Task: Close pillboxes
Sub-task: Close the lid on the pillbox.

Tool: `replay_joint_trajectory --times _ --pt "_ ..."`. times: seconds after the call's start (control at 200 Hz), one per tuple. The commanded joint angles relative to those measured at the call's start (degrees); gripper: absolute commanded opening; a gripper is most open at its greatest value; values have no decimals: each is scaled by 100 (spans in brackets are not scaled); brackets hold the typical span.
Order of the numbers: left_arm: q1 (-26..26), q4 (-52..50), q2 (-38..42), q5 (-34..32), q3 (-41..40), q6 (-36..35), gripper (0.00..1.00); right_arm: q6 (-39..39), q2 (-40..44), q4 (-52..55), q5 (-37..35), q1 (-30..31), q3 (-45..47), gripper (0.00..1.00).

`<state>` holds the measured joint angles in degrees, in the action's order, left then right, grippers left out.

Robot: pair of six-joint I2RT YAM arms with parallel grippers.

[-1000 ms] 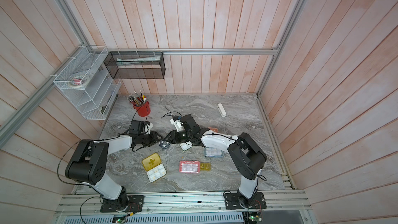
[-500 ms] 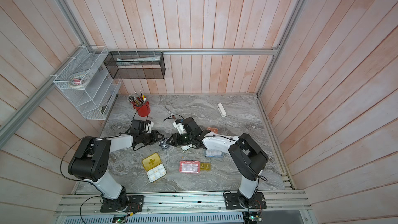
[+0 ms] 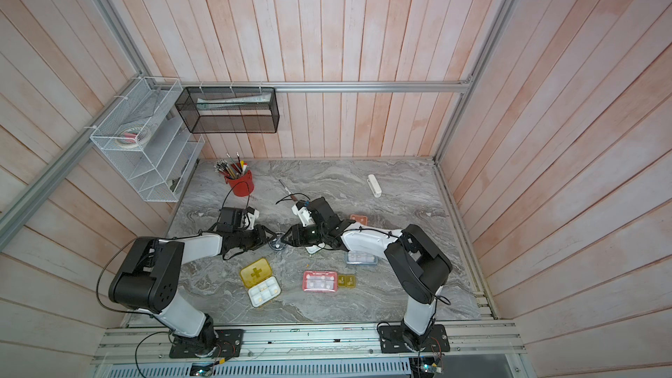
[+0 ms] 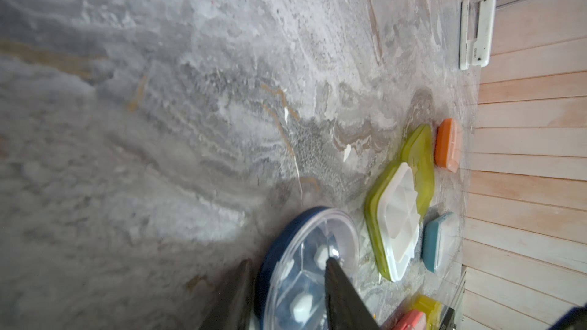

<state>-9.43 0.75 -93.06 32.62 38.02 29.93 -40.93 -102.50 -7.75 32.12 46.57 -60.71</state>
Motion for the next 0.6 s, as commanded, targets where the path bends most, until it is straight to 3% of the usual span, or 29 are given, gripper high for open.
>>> replay_joint_trajectory --times 0.0,0.59 --pt "14 -128 181 13 -159 20 40 -70 -153 -99 5 -26 -20 42" --pt "19 -467 -90 -408 -95 -119 35 -56 -10 -21 -73 -27 23 43"
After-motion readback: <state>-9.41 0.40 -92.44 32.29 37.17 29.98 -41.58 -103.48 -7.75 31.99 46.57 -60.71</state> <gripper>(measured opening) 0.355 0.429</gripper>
